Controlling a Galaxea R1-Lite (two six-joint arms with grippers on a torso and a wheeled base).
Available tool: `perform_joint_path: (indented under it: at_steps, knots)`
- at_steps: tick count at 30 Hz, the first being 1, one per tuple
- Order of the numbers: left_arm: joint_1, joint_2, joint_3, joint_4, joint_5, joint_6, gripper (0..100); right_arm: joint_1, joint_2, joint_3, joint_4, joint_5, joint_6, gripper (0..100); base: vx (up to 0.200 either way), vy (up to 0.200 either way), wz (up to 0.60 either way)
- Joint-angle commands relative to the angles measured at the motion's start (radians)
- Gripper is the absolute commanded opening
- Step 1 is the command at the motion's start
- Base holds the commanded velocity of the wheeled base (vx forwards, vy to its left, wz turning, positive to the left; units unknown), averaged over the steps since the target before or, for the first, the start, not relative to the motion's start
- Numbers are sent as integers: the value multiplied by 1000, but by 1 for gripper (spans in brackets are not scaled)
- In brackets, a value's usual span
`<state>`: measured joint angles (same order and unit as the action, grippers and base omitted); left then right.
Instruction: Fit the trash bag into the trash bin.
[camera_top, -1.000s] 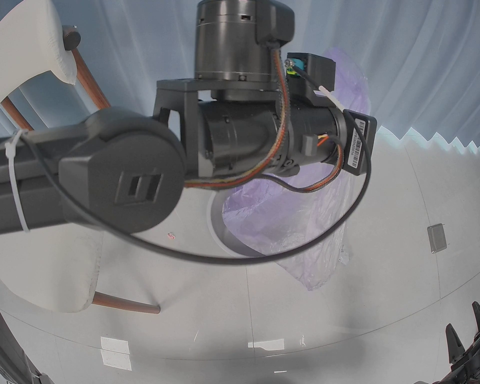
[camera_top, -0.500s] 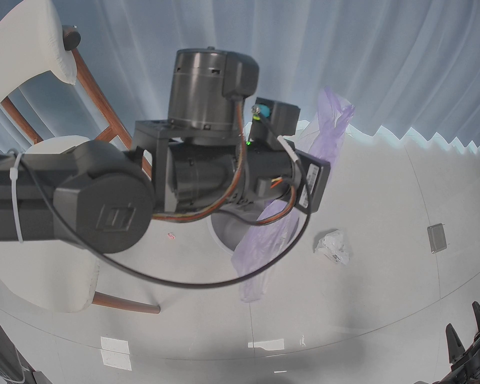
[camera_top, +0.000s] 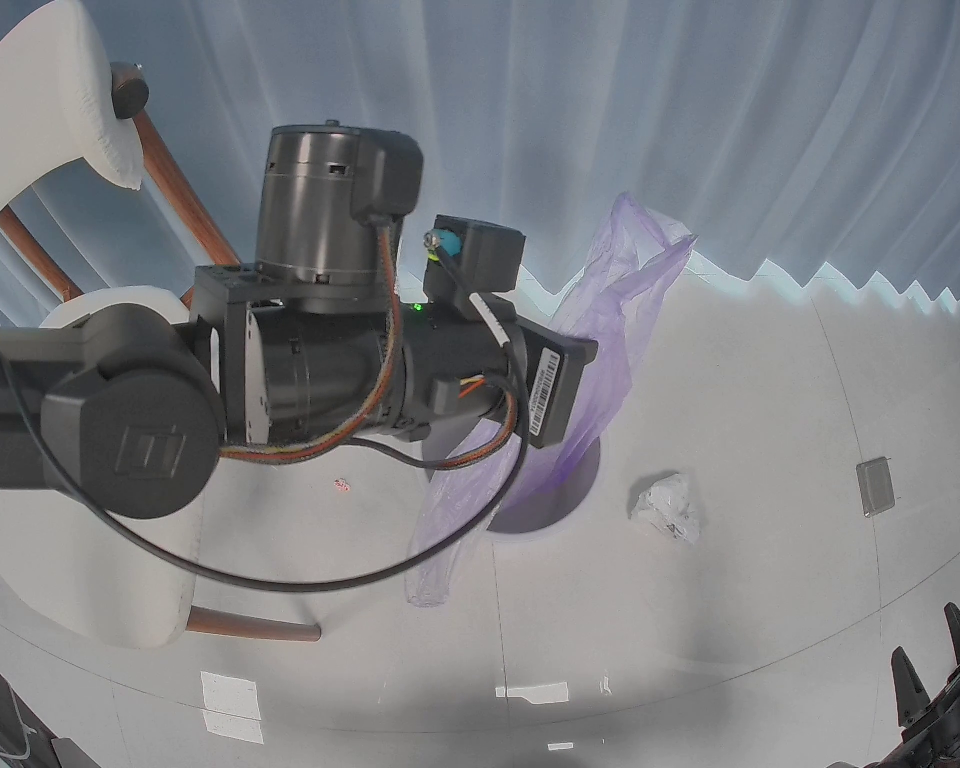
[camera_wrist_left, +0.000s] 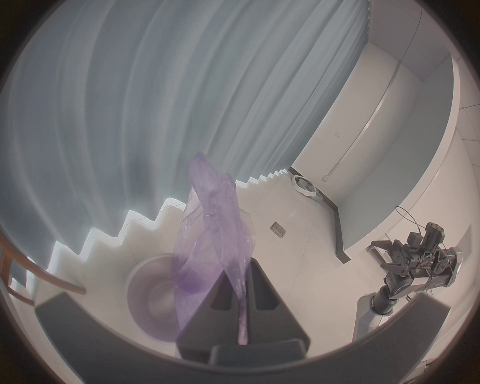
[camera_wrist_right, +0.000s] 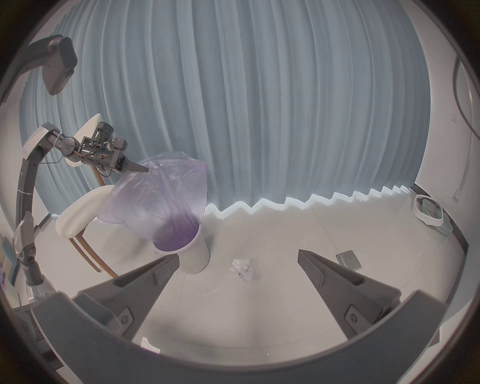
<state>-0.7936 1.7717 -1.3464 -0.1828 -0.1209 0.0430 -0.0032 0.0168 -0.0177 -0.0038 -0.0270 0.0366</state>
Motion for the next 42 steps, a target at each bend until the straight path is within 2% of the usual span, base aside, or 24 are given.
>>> perform_joint_path:
  at_steps: [1,4,8,17,20,23,24,27,29,33,37,38,39,42]
  knots:
    - [-4,-9,10,-1,3,-6,0,0,-17,18,-1,-1,0,100,200,0,0]
    - [-10,-6,18,-1,6,-25,0,0,-17,18,-1,-1,0,100,200,0,0]
    - [-10,-41,121,-50,6,-89,0,0,-17,18,-1,-1,0,100,0,0,0]
    - [-10,-132,405,-293,9,-275,0,0,-17,18,-1,-1,0,100,0,0,0]
    - [-15,-146,506,-394,12,-304,0,0,-17,18,-1,-1,0,100,0,0,0]
    - [-10,-149,559,-472,53,-307,0,0,-17,18,-1,-1,-1,100,0,0,0]
    - [-12,-166,581,-489,86,-341,0,0,-17,18,-1,-1,-1,100,0,0,0]
    - [-10,-221,593,-483,92,-456,0,0,-17,18,-1,-1,-1,100,0,0,0]
    - [1,-222,627,-489,104,-477,0,0,-17,18,-1,-1,-1,100,0,0,0]
    - [8,-236,744,-523,115,-448,0,0,-17,18,2,1,-14,100,0,0,0]
    - [11,-235,779,-537,116,-313,0,0,-17,16,4,21,-61,100,0,0,0]
    - [11,-235,779,-537,116,-313,0,0,-17,16,4,21,-61,100,0,0,0]
    - [47,-227,771,-538,121,-210,0,0,-17,16,4,33,-64,100,0,0,0]
    - [108,-221,770,-538,110,-35,0,0,-17,18,2,35,-64,100,0,0,0]
